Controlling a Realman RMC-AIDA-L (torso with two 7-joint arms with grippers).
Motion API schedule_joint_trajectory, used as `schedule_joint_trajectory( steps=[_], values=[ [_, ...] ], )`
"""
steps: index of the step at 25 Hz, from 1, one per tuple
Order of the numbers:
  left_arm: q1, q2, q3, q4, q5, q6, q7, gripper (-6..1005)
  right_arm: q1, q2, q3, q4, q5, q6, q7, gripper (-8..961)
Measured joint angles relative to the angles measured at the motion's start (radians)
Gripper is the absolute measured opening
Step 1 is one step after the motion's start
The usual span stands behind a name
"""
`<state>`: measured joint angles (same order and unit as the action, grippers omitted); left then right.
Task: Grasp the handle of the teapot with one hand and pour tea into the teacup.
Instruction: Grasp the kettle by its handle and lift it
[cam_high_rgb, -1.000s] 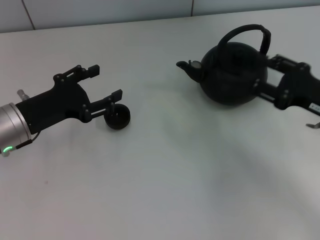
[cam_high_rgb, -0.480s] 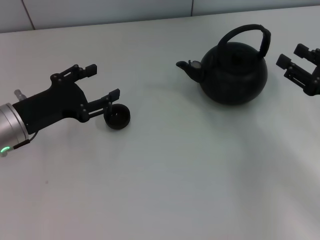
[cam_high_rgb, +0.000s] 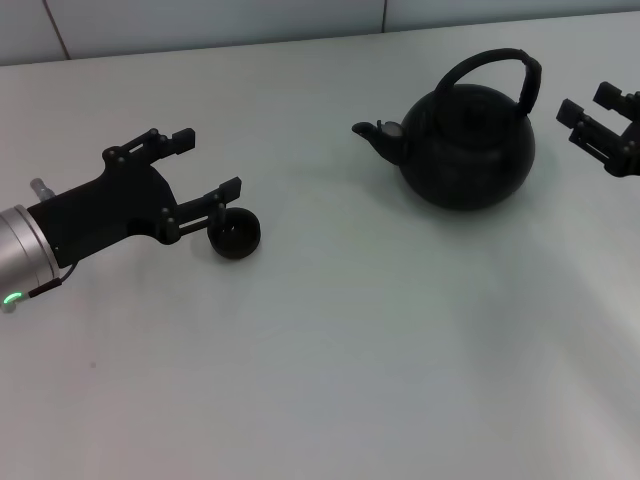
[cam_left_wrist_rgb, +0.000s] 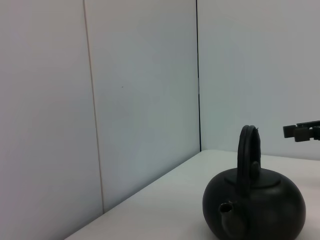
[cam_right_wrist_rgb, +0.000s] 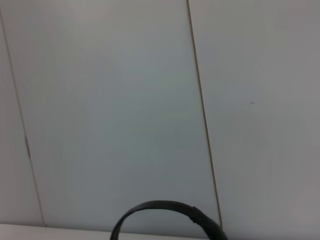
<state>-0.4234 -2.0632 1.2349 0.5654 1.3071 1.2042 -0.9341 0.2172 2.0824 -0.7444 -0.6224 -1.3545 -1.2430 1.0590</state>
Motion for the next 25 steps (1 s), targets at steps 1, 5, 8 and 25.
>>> schedule_joint_trajectory(
  steps=[1, 5, 8, 25],
  values=[
    [0.0, 0.0, 0.0, 0.0, 0.0, 0.0, 0.0, 809, 0.002, 0.0, 0.0, 0.0, 0.0, 0.006, 0.0, 614],
    [-0.001, 0.0, 0.0, 0.001, 0.0, -0.001, 0.0, 809, 0.015, -0.001, 0.001, 0.004, 0.0, 0.029, 0.0, 613],
    [-0.002, 0.0, 0.0, 0.002, 0.0, -0.003, 0.0, 809, 0.029, -0.003, 0.001, 0.021, 0.0, 0.038, -0.001, 613],
    [-0.012, 0.0, -0.011, 0.002, -0.003, -0.006, -0.007, 809, 0.111, -0.003, 0.0, 0.073, 0.0, 0.153, -0.001, 613]
  ],
)
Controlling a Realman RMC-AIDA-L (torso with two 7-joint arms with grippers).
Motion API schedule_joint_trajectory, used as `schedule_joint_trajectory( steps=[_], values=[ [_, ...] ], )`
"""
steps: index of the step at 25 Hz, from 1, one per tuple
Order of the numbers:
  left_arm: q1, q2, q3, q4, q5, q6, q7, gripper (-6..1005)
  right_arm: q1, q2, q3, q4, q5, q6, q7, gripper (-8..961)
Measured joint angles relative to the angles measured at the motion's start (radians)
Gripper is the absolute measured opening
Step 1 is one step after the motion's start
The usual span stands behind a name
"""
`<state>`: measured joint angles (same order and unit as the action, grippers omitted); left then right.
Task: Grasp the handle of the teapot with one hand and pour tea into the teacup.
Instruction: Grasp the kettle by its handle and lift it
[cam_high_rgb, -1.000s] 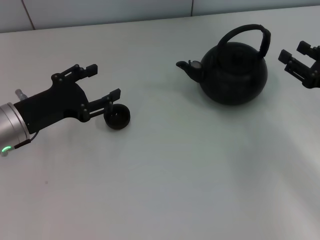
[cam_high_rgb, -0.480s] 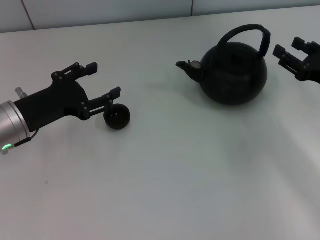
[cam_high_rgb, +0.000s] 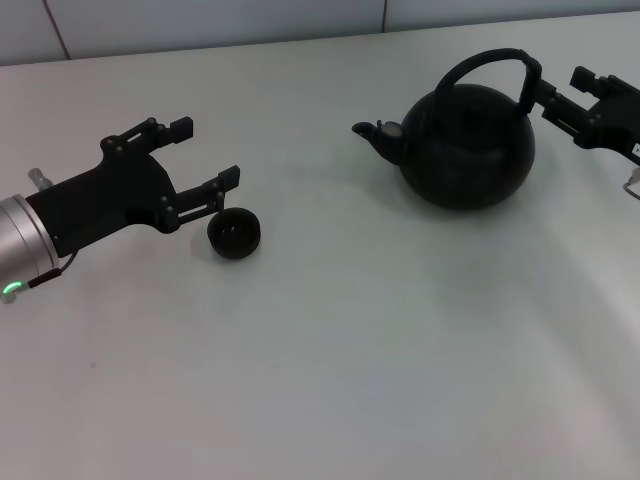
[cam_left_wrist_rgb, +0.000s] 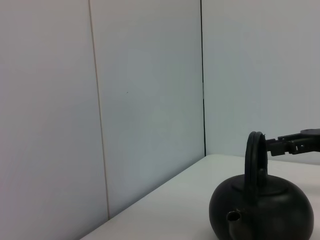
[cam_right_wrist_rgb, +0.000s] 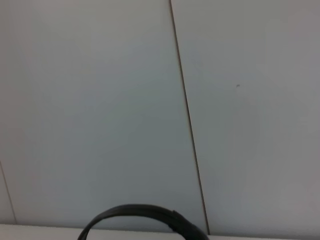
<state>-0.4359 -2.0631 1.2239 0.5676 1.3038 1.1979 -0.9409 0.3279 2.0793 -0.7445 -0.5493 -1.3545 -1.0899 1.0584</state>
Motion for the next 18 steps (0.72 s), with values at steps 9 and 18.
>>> schedule_joint_trajectory(
  steps=[9, 18],
  values=[
    [0.0, 0.0, 0.0, 0.0, 0.002, 0.004, -0.003, 809, 0.036, 0.0, 0.0, 0.016, 0.001, 0.034, 0.0, 613],
    [-0.009, 0.002, 0.0, 0.003, 0.003, 0.003, -0.004, 809, 0.057, -0.001, -0.002, 0.032, 0.0, 0.063, 0.0, 614]
  ],
)
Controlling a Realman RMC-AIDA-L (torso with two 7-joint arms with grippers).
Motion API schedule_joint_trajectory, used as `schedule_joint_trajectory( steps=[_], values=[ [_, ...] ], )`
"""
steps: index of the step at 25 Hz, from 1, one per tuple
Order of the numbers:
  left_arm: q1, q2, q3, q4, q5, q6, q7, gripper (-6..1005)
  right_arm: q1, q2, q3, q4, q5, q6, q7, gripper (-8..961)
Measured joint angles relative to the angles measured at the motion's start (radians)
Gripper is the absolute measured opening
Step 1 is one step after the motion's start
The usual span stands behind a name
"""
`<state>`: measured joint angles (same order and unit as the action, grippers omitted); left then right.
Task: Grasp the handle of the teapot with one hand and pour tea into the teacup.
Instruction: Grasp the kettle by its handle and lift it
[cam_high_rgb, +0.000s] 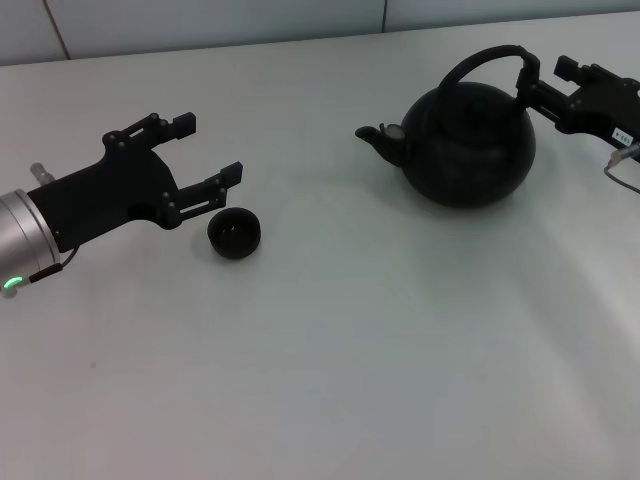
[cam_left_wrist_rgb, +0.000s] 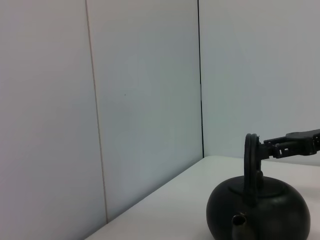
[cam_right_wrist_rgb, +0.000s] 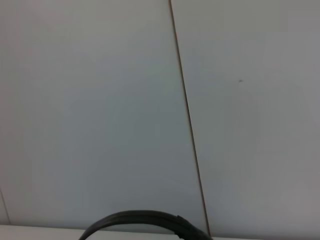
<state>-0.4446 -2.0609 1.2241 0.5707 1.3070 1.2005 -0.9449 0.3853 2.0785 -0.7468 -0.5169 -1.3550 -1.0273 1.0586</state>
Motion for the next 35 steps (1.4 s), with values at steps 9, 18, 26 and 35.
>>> schedule_joint_trajectory(
  steps=[9, 18, 26, 35],
  values=[
    [-0.005, 0.001, 0.0, 0.003, 0.002, -0.002, 0.0, 809, 0.02, 0.0, -0.002, 0.021, 0.001, 0.039, 0.0, 614],
    [-0.005, 0.001, 0.0, 0.003, 0.002, -0.003, 0.0, 809, 0.025, 0.0, 0.0, 0.024, 0.001, 0.041, 0.0, 611],
    [-0.006, 0.001, 0.0, 0.008, 0.002, -0.003, 0.0, 809, 0.037, 0.0, -0.002, 0.04, -0.002, 0.052, 0.0, 610],
    [-0.006, 0.001, 0.0, 0.009, 0.003, -0.003, 0.0, 809, 0.038, 0.0, 0.0, 0.04, -0.004, 0.053, 0.0, 604]
  ],
)
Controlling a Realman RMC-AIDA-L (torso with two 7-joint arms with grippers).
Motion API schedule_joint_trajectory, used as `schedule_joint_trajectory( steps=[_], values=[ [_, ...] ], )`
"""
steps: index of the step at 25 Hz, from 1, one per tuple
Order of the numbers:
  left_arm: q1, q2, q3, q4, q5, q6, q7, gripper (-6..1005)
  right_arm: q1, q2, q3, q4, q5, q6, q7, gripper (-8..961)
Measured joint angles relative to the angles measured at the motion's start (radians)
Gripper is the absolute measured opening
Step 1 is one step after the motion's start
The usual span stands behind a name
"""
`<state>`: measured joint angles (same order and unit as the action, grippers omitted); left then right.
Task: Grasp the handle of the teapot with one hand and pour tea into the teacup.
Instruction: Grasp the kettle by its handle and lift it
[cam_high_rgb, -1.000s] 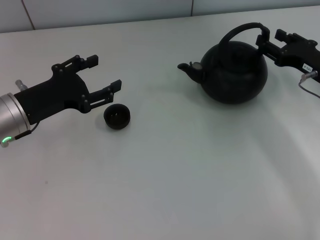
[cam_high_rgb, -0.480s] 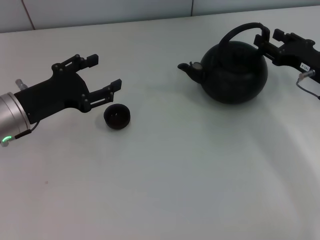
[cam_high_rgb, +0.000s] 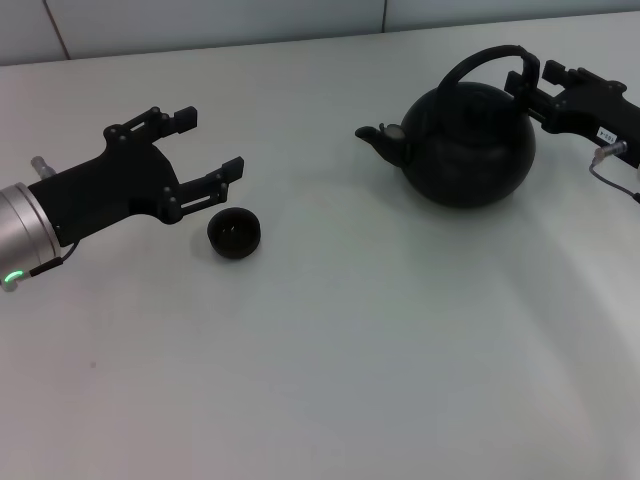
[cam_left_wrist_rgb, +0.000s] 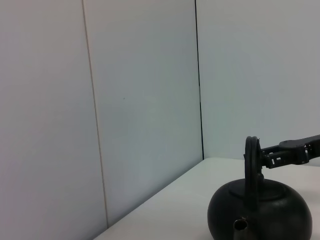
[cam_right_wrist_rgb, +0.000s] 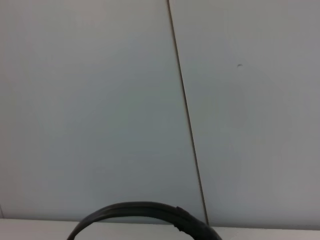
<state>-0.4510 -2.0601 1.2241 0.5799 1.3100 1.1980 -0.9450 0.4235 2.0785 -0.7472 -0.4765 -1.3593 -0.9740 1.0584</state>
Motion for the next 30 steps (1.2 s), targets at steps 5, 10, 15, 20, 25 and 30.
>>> schedule_joint_trajectory(
  steps=[5, 10, 15, 20, 25, 30],
  values=[
    [0.0, 0.0, 0.0, 0.001, 0.0, 0.0, 0.0, 809, 0.0, 0.0, -0.013, 0.0, -0.018, 0.0, -0.019, 600],
    [0.0, 0.0, 0.0, 0.002, 0.0, 0.0, 0.0, 809, 0.012, 0.002, -0.02, 0.01, -0.027, 0.012, -0.062, 484],
    [-0.001, 0.0, 0.0, 0.004, 0.0, 0.0, -0.001, 809, 0.022, 0.0, -0.013, 0.024, -0.027, 0.025, -0.063, 295],
    [-0.002, 0.0, 0.0, 0.01, 0.0, 0.0, -0.001, 809, 0.023, 0.0, -0.014, 0.024, -0.026, 0.027, -0.065, 170],
    [-0.003, 0.0, 0.0, 0.012, 0.0, 0.001, -0.002, 809, 0.025, 0.0, -0.018, 0.021, -0.026, 0.027, -0.066, 139],
    [-0.003, 0.002, -0.001, 0.015, 0.0, 0.003, -0.011, 808, 0.037, 0.0, -0.021, 0.018, -0.026, 0.027, -0.066, 119]
  ],
)
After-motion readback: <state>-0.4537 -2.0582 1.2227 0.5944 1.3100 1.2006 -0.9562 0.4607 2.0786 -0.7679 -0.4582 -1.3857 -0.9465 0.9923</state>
